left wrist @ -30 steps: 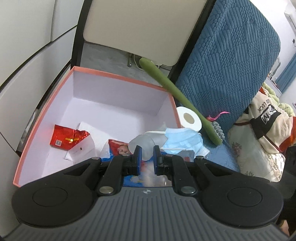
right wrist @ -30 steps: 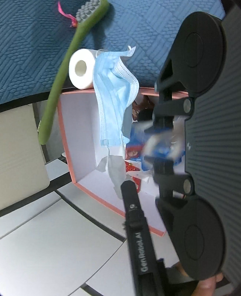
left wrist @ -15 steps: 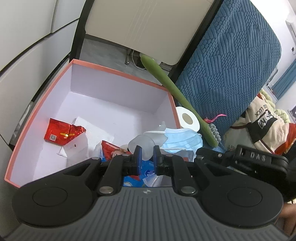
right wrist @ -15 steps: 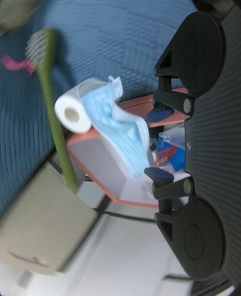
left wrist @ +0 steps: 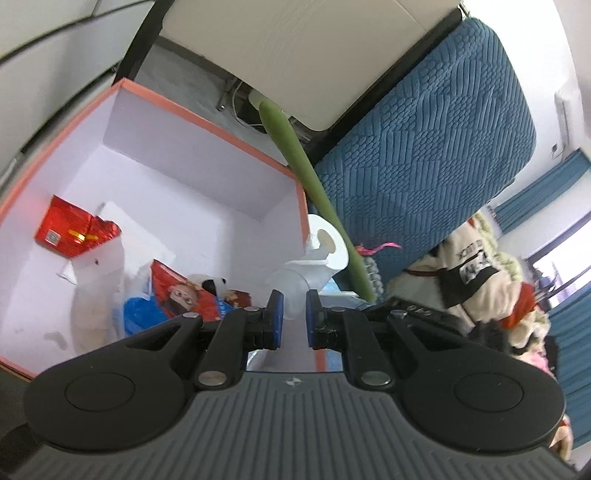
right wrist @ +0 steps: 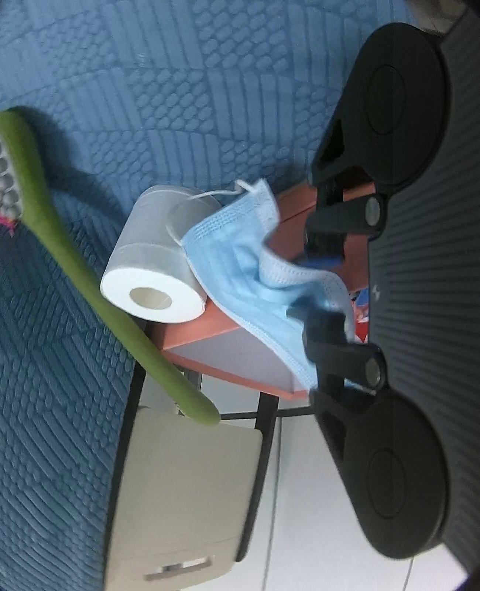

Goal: Organize soft objects
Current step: 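Grasp the blue face mask with the right gripper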

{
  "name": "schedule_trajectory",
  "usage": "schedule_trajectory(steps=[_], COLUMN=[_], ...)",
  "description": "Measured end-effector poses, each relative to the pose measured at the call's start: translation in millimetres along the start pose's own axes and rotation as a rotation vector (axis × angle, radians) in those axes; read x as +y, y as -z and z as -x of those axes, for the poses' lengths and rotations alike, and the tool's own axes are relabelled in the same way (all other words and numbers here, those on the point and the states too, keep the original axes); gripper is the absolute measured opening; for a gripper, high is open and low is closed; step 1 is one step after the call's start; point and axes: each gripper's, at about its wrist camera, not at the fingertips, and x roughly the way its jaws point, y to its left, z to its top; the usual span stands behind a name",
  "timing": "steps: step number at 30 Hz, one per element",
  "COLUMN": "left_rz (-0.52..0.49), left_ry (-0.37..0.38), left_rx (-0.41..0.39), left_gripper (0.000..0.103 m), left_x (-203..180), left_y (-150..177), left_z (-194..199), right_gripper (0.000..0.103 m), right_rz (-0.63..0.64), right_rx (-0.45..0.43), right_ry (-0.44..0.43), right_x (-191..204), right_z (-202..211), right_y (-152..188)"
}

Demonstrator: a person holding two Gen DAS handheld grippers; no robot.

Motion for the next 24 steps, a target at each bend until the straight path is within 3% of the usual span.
schedule_trajectory(steps=[5, 15, 24], left_rz=[0.053, 0.15, 0.057], left_ry=[0.105, 0.331, 0.266], left_rx=[0.037, 0.093, 0.174], left_gripper=[0.013, 0.012, 0.012], left_x=[10.9, 30.2, 26.6], left_y=[-2.0, -1.2, 7.1], left_z=[-3.5, -3.1, -2.7], right_gripper=[0.009, 0.009, 0.009], right_rz=[0.034, 0.193, 0.302], right_rx=[-0.03, -0.058, -0.115], right_ry=[-0.004, 0.015, 0.028], right_x=[7.4, 39.4, 67.0], right_z=[-1.5, -11.2, -8.5], right_y=[-5.2, -13.8, -24.4])
